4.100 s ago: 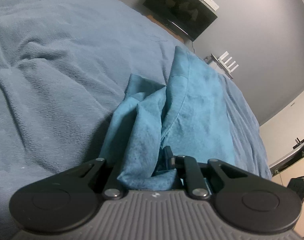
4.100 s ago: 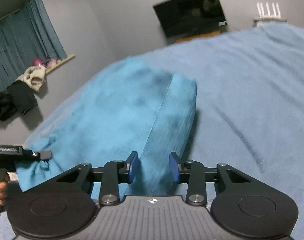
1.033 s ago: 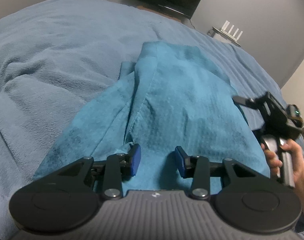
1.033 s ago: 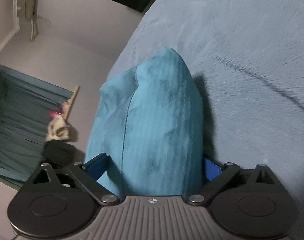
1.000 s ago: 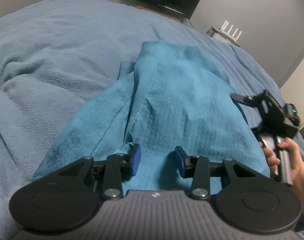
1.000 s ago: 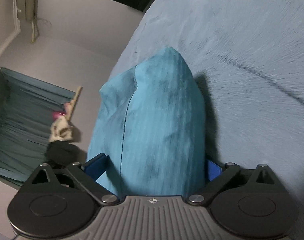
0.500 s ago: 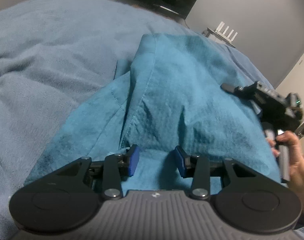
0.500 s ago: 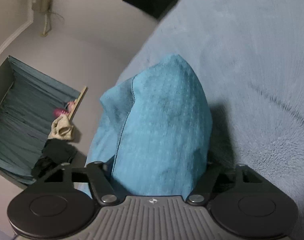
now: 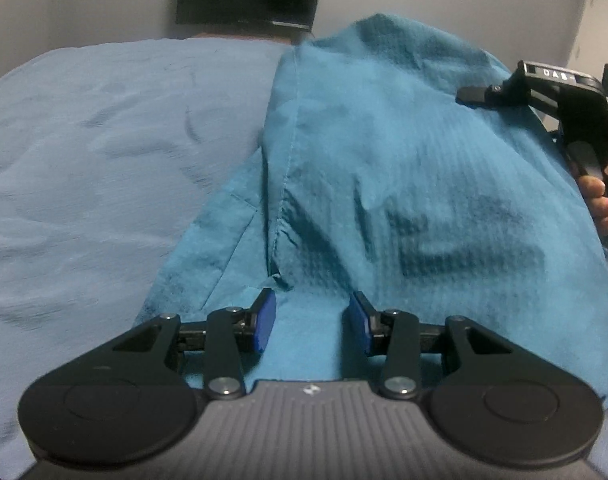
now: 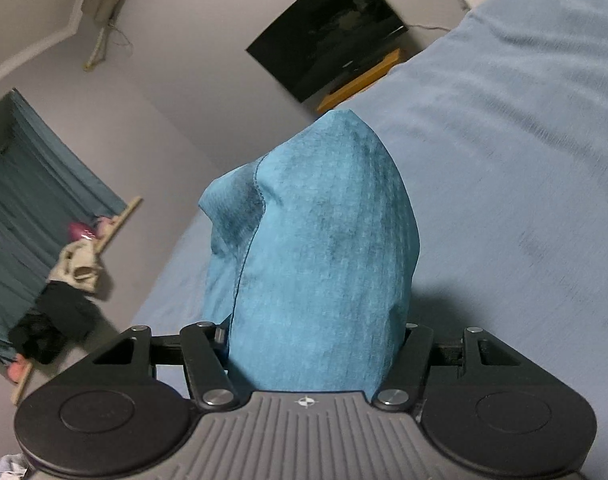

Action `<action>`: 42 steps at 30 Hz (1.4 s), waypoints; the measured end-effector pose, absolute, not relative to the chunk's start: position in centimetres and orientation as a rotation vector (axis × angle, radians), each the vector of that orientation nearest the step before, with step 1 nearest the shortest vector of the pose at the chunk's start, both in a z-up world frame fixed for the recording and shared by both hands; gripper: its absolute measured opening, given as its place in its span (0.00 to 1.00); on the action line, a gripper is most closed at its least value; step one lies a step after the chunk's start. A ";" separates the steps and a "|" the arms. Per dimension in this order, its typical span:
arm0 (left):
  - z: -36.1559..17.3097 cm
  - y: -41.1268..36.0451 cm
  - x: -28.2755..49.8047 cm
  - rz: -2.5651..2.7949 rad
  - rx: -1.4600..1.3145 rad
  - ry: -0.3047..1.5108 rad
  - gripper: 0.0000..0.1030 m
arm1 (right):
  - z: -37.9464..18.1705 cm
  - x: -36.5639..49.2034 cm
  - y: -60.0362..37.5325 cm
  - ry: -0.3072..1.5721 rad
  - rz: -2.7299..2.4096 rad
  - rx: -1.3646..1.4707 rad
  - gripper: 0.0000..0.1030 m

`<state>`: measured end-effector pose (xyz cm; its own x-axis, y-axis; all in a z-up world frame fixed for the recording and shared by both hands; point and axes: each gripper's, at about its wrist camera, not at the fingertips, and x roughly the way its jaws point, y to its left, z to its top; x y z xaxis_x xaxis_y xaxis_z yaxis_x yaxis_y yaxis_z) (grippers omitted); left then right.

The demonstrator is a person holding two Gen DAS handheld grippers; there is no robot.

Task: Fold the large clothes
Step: 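Grasp the jacket side with the right gripper and lift it, then lay the lifted side over the bundle and open the right gripper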

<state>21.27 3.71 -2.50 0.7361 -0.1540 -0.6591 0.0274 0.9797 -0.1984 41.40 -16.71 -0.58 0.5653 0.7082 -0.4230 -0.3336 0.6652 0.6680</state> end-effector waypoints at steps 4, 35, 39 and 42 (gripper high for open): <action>-3.7 2.3 22.6 -0.132 -0.174 0.676 0.38 | 1.3 45.9 -18.2 0.729 0.674 0.472 0.62; -4.0 4.1 21.8 -0.289 -0.173 0.623 0.38 | 3.3 54.2 -7.1 0.562 0.264 0.025 0.45; -4.0 4.2 21.7 -0.292 -0.179 0.630 0.38 | 3.0 54.7 -0.6 0.626 0.365 -0.093 0.45; -4.1 4.4 21.9 -0.299 -0.184 0.634 0.38 | 3.0 54.5 2.0 0.696 0.549 -0.063 0.44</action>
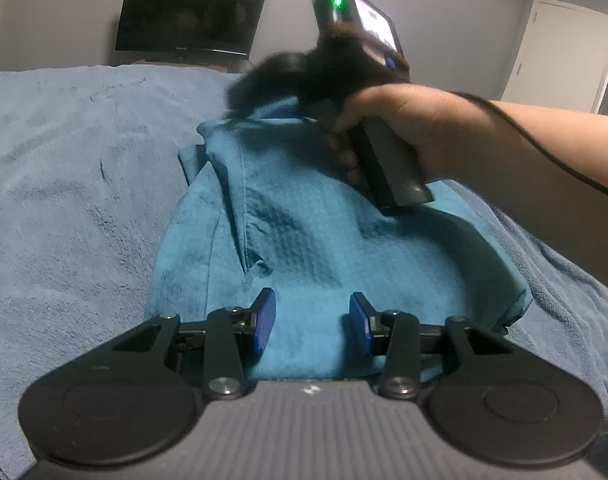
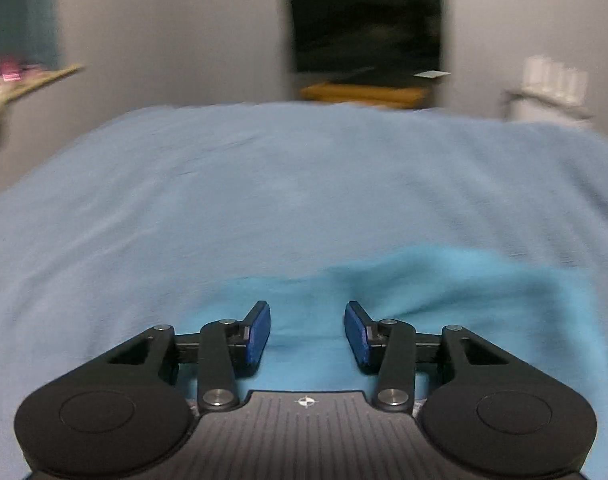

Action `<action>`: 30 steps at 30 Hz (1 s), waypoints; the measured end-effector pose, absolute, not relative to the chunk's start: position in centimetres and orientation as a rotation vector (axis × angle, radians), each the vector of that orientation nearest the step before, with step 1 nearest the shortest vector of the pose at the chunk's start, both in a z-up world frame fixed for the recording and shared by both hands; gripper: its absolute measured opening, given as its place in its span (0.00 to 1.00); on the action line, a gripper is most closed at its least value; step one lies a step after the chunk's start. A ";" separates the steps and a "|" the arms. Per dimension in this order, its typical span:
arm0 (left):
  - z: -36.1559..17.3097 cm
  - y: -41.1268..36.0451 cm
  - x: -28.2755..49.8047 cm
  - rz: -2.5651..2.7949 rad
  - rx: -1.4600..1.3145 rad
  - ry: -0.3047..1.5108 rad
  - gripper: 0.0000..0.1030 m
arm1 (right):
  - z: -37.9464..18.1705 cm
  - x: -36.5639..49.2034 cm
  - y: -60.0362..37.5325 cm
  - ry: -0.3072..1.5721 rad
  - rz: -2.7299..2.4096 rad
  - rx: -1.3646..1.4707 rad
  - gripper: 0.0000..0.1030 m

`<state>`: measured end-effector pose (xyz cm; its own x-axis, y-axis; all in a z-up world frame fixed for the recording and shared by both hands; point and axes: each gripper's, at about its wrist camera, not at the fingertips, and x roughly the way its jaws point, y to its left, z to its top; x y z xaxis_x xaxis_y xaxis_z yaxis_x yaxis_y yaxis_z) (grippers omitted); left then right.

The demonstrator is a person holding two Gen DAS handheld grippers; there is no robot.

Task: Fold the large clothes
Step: 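Lay the lifted side over the bundle and open the right gripper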

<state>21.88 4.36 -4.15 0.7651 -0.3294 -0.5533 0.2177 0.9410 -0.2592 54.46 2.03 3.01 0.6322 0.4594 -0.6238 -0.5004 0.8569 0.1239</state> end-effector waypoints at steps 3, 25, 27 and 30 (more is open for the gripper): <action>-3.7 4.9 21.7 -0.294 -0.190 0.605 0.38 | 4.4 52.3 1.5 0.660 0.629 -0.068 0.42; -3.9 10.0 21.7 -0.462 -0.373 0.814 0.01 | 1.4 29.3 -20.0 0.627 0.318 -0.067 0.55; -3.6 10.3 21.0 -0.447 -0.355 0.808 0.01 | 2.0 28.3 -19.1 0.548 0.332 -0.088 0.64; -3.7 10.4 20.9 -0.428 -0.334 0.823 0.01 | 2.1 27.9 -16.8 0.471 0.400 -0.102 0.65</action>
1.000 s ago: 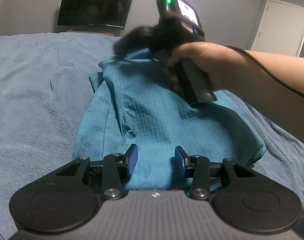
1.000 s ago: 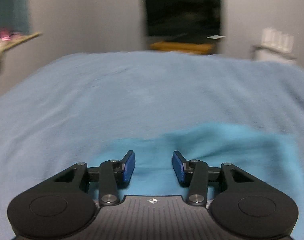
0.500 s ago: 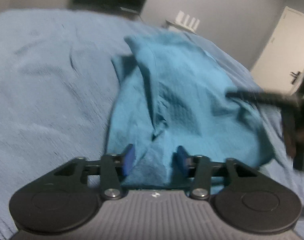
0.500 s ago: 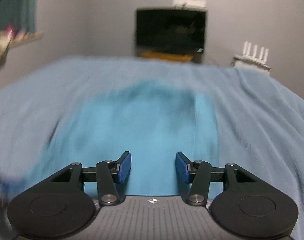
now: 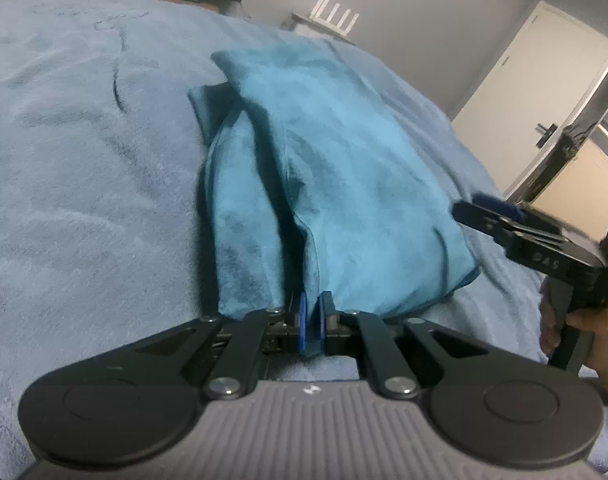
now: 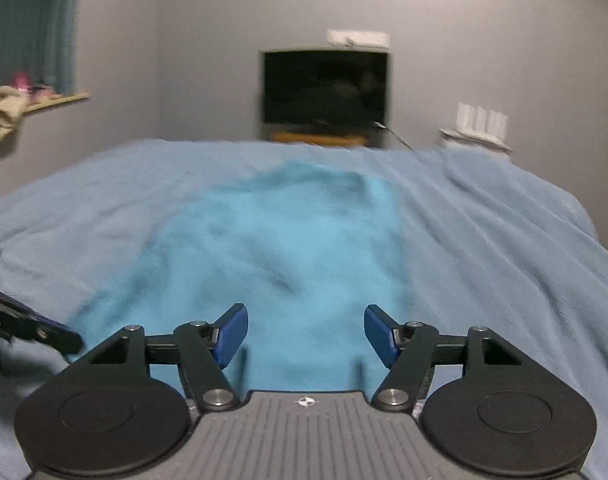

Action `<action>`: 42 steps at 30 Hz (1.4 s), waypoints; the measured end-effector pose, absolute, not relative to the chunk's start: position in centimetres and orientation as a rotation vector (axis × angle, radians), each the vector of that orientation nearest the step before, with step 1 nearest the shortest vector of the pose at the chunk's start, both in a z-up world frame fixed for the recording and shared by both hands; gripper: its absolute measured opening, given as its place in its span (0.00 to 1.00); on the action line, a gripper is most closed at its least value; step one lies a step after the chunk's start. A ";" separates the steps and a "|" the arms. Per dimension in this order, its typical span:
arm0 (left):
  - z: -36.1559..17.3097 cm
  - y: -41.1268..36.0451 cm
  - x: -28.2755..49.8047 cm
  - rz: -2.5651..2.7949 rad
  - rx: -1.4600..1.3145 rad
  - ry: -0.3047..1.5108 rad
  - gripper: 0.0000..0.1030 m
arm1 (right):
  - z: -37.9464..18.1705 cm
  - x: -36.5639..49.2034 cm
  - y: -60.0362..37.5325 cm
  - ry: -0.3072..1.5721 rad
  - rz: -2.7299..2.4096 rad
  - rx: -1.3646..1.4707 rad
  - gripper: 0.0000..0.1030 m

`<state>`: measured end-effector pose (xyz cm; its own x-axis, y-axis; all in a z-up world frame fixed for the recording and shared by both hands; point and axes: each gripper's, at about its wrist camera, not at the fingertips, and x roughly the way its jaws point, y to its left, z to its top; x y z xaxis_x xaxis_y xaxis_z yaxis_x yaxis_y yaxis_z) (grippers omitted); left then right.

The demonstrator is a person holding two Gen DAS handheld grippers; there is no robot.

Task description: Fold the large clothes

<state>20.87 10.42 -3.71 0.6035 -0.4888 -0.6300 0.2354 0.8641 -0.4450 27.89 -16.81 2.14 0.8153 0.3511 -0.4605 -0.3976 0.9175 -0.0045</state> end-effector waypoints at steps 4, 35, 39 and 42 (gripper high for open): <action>-3.5 10.2 20.7 -0.418 -0.315 0.831 0.01 | 0.2 28.4 -13.5 0.472 0.412 -0.282 0.61; -4.8 10.6 21.5 -0.403 -0.309 0.860 0.01 | -3.3 28.2 -22.6 0.785 0.226 -0.253 0.34; -4.9 10.6 21.8 -0.412 -0.313 0.868 0.01 | -3.3 27.9 -21.9 0.757 0.269 -0.295 0.37; -5.1 10.6 21.9 -0.411 -0.315 0.873 0.01 | -4.5 28.2 -21.4 0.823 0.206 -0.385 0.26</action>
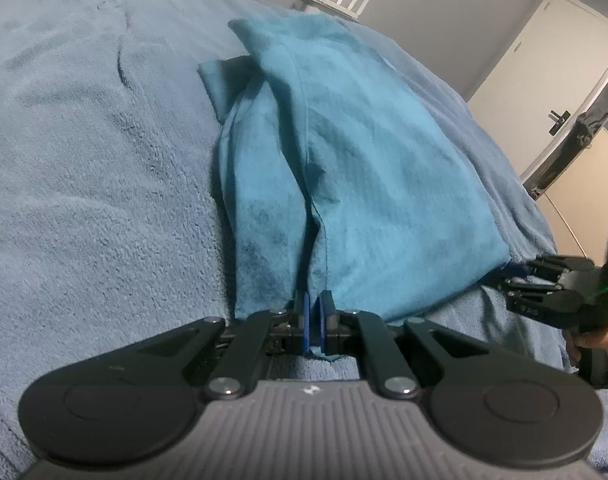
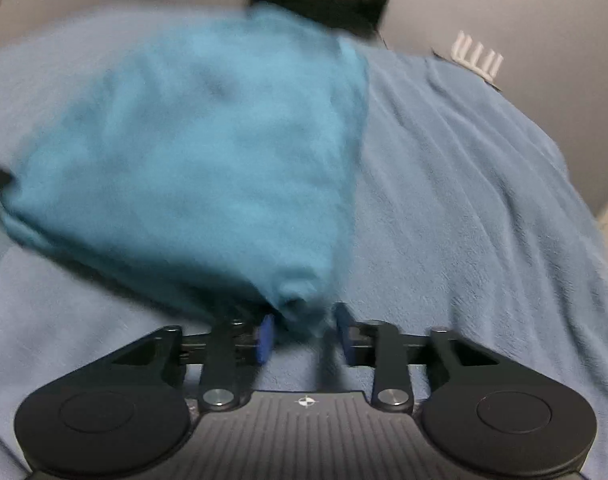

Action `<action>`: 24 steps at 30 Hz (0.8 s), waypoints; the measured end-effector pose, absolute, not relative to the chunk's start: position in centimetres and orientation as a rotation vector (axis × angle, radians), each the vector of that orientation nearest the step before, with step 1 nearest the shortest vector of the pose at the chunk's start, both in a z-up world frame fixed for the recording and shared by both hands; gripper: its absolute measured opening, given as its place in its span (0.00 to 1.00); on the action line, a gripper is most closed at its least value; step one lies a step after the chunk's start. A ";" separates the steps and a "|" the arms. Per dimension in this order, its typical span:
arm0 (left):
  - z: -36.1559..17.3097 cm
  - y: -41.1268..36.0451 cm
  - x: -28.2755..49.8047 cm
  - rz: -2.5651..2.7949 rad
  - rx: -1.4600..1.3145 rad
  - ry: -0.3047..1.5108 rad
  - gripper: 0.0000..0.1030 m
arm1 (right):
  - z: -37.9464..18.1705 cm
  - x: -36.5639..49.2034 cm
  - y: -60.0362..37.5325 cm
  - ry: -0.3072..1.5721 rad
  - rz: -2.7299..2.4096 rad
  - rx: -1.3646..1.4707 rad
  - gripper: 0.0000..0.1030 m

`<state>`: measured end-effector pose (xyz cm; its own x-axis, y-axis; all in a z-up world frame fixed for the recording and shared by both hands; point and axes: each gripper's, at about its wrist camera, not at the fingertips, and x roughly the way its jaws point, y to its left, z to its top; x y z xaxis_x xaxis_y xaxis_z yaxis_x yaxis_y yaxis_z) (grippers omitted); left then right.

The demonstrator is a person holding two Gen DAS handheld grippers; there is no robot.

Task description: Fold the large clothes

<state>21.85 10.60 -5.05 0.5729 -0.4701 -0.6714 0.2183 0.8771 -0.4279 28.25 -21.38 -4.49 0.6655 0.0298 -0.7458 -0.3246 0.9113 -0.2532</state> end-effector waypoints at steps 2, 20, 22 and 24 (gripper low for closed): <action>-5.0 10.6 22.0 -0.409 -0.318 0.874 0.01 | -4.8 28.5 -22.3 0.882 0.152 -0.342 0.25; -3.7 6.9 21.2 -0.461 -0.071 0.926 0.14 | -1.8 27.7 -20.2 0.754 0.294 -0.390 0.64; -4.3 7.8 21.8 -0.448 -0.131 0.957 0.16 | -1.8 28.3 -21.1 0.783 0.290 -0.350 0.64; -4.3 8.4 22.0 -0.438 -0.168 0.961 0.17 | -1.1 28.5 -22.4 0.801 0.324 -0.268 0.65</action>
<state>21.97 8.40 -4.33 0.4933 -0.4321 -0.7550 0.2858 0.9002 -0.3285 28.47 -22.45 -1.14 0.6512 0.1812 -0.7370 -0.3819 0.9174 -0.1119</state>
